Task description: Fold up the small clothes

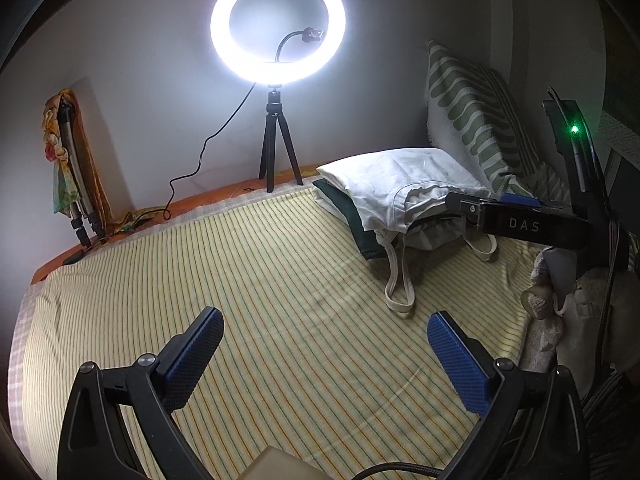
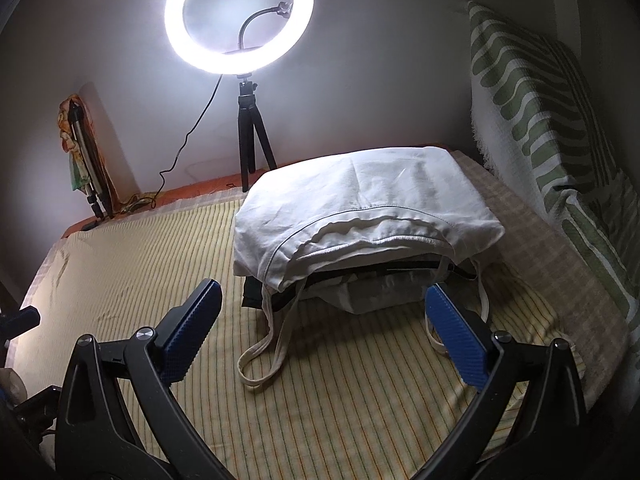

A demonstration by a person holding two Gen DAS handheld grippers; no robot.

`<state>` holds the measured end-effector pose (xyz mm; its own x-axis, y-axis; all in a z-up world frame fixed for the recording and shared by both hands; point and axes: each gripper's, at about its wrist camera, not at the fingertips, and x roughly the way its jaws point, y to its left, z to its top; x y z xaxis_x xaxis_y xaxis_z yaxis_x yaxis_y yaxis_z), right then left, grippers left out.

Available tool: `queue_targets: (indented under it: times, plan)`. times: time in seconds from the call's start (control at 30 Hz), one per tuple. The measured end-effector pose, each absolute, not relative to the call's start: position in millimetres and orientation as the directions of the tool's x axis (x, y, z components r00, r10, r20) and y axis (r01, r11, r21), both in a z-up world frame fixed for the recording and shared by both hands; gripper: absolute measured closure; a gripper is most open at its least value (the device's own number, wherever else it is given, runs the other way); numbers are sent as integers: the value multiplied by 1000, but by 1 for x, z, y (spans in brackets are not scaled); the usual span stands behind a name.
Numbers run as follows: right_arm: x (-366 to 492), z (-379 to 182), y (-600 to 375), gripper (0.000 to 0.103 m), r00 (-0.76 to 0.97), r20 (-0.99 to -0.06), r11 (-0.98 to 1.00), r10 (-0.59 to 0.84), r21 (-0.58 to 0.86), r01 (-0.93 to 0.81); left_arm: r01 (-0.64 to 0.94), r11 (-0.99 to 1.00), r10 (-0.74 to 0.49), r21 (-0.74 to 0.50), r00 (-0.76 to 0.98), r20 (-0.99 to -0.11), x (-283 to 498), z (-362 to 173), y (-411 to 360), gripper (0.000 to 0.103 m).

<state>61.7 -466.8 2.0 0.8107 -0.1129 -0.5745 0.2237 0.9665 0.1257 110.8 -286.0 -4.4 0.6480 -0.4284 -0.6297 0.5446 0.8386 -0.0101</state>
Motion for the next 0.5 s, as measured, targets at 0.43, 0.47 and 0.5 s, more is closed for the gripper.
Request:
queue_targets:
  times: [0.43, 0.47, 0.5]
  plan:
    - [63, 1, -472, 0, 810, -577, 959, -105, 157, 236, 548, 837, -429, 0, 656, -621, 109, -3, -287, 0]
    - [63, 1, -472, 0, 811, -576, 959, -105, 156, 235, 548, 837, -429, 0, 656, -621, 109, -3, -287, 0]
    - [63, 1, -472, 0, 811, -576, 960, -104, 156, 234, 547, 837, -430, -1, 656, -621, 108, -3, -287, 0]
